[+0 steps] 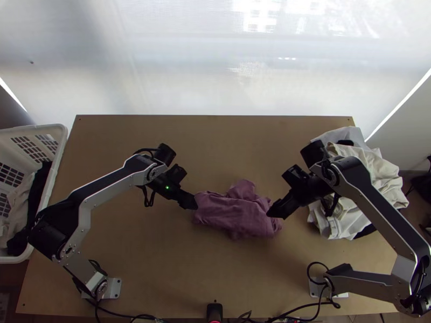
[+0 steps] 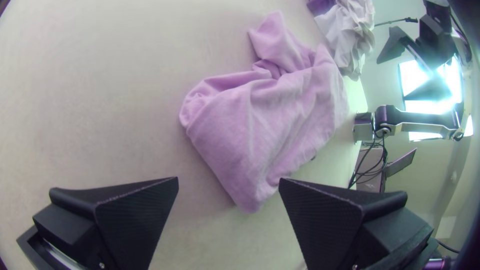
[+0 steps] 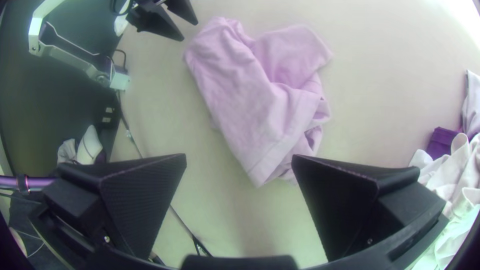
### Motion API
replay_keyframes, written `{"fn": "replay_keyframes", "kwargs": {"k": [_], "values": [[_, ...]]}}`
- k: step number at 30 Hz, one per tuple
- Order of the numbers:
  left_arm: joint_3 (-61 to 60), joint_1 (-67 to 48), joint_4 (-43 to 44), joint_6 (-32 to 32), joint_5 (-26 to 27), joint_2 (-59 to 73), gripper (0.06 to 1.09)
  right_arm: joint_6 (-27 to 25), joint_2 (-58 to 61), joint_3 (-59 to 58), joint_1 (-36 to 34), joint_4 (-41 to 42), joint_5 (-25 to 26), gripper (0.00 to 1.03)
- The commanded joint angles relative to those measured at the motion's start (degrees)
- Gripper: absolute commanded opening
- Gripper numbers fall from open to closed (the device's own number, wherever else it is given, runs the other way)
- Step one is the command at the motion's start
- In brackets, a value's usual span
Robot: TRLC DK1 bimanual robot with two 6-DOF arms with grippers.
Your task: Fold the t-shirt
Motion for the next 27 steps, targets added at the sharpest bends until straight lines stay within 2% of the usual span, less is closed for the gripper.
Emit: {"fn": "replay_keyframes", "kwargs": {"k": [1, 8, 12, 15, 22, 27], "values": [[-1.02, 1.34, 0.06, 0.48, 0.08, -0.03, 1.03, 2.33, -0.37, -0.11, 8.32, 1.33, 3.89, 0.98], [-1.11, 3.89, -0.30, 0.74, -0.01, -1.69, 1.03, 6.81, -0.46, -0.29, 17.55, 6.96, 16.11, 0.98], [-0.49, 11.54, -2.14, 1.62, 0.08, -4.68, 1.03, 8.48, -0.37, -1.96, 26.16, 12.76, 31.40, 0.98], [-0.41, 16.46, -4.34, 4.17, -0.01, -7.94, 1.03, 8.48, 0.78, -2.66, 32.31, 15.84, 38.17, 0.98], [-1.64, 24.02, -8.65, 6.81, -0.01, -15.32, 1.03, 10.33, 6.31, -4.95, 43.21, 23.92, 43.44, 0.98], [-4.01, 27.01, -8.82, 6.98, -0.10, -20.24, 1.03, 10.94, 11.94, -4.33, 48.75, 29.64, 50.83, 0.98]]}}
